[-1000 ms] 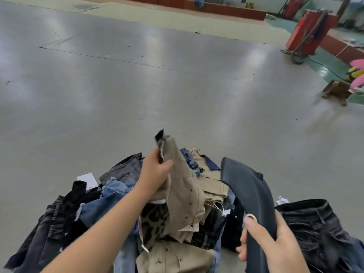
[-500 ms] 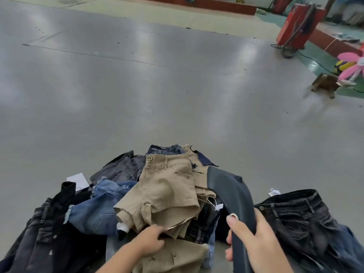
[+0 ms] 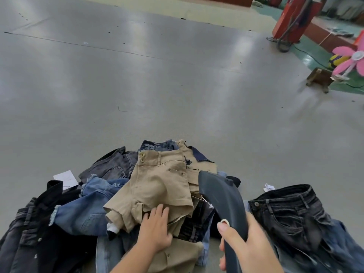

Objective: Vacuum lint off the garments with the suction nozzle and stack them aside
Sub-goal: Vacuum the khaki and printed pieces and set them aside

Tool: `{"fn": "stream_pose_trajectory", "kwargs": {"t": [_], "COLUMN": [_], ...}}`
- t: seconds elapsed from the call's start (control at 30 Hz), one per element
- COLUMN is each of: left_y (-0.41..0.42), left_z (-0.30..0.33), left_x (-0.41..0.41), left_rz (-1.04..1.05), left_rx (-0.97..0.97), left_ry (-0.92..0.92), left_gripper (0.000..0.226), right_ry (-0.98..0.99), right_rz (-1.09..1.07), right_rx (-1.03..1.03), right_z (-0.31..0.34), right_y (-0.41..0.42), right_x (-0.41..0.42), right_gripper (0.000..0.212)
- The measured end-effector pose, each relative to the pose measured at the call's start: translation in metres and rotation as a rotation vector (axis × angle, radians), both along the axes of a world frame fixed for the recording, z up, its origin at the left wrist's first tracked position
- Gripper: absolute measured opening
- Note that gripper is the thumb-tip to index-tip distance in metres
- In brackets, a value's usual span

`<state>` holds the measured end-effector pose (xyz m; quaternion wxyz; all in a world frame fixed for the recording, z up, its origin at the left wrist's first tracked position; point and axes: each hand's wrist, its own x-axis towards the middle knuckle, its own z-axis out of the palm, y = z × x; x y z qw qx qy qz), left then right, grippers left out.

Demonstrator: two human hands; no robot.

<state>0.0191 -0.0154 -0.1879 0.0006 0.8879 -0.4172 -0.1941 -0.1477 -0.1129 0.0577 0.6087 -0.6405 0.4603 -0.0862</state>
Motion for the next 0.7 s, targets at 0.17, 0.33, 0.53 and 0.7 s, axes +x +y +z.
{"fn": "stream_pose_trajectory", "kwargs": {"t": [0.17, 0.33, 0.53, 0.7], "left_y": [-0.004, -0.015, 0.016, 0.048], "left_z": [0.005, 0.072, 0.210, 0.269], "left_x": [0.009, 0.053, 0.064, 0.041], "left_rz": [-0.039, -0.085, -0.237, -0.058], "left_rx": [-0.099, -0.351, -0.595, -0.664], "left_ry": [-0.096, 0.103, 0.290, 0.386], "left_gripper": [0.039, 0.021, 0.005, 0.019], "right_ry": [0.043, -0.041, -0.169, -0.193], "right_rz": [0.051, 0.023, 0.112, 0.211], "right_rx": [-0.046, 0.003, -0.053, -0.115], "right_z": [-0.008, 0.004, 0.029, 0.039], "right_y": [-0.003, -0.001, -0.001, 0.003], "right_x": [0.001, 0.000, -0.010, -0.022], "right_gripper": [0.026, 0.023, 0.022, 0.024]}}
